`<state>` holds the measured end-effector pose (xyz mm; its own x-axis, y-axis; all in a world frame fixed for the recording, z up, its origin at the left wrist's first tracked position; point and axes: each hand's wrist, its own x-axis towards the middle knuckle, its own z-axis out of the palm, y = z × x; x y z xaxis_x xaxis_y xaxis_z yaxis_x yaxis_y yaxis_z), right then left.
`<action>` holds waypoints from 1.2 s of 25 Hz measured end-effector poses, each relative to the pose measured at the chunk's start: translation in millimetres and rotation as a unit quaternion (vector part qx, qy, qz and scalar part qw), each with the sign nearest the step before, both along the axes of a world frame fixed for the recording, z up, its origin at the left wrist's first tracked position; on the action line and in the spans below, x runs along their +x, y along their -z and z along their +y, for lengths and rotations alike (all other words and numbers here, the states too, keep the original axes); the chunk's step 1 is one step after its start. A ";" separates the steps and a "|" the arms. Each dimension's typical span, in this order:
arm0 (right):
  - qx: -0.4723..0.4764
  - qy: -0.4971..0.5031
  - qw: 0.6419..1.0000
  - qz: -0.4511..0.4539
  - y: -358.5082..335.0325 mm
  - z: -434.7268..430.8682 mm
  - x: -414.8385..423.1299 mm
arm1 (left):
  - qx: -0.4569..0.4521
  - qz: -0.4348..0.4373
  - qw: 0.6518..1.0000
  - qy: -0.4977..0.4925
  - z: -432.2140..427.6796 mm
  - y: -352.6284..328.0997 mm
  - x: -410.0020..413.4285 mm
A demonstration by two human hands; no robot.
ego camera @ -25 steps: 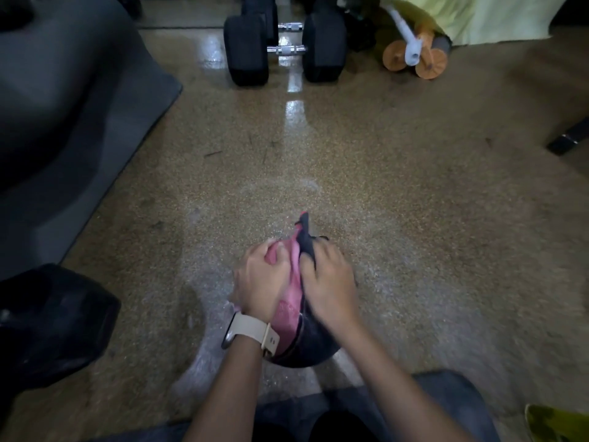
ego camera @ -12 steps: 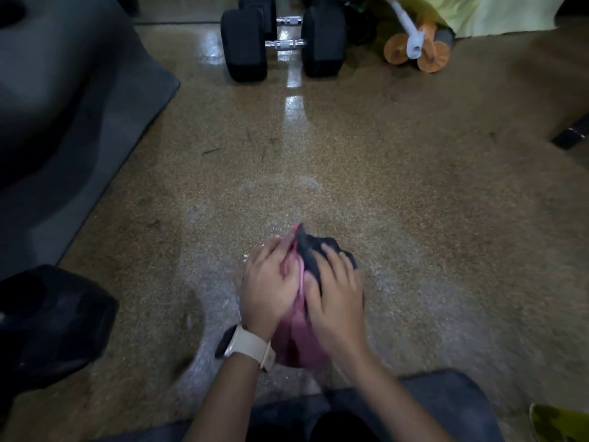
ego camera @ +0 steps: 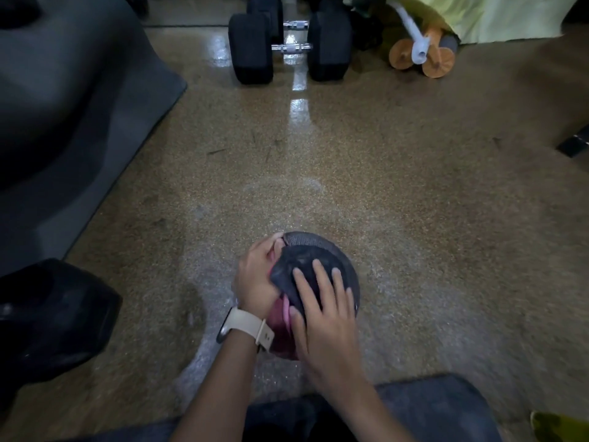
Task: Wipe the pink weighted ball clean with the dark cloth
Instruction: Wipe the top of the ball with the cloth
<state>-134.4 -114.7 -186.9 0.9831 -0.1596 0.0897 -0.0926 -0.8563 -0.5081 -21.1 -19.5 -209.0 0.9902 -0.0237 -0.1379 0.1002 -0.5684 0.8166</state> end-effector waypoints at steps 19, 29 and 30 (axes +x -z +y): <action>0.039 0.027 0.999 0.015 1.5 -8.2 46.0 | -0.015 0.054 0.992 -0.116 -1.1 0.3 -14.4; 0.576 0.112 0.751 0.303 37.3 -104.6 99.3 | -0.259 0.308 0.905 -0.136 27.0 -0.6 -25.0; 0.592 0.120 0.736 0.305 38.8 -103.8 95.0 | -0.327 0.367 0.859 -0.138 30.9 2.0 -23.3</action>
<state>-39.4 -218.5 -225.7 0.7133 0.0545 -0.6987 -0.6897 0.2315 -0.6861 -44.4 11.4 -211.0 0.6218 -0.1123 -0.7751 0.7829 0.1175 0.6110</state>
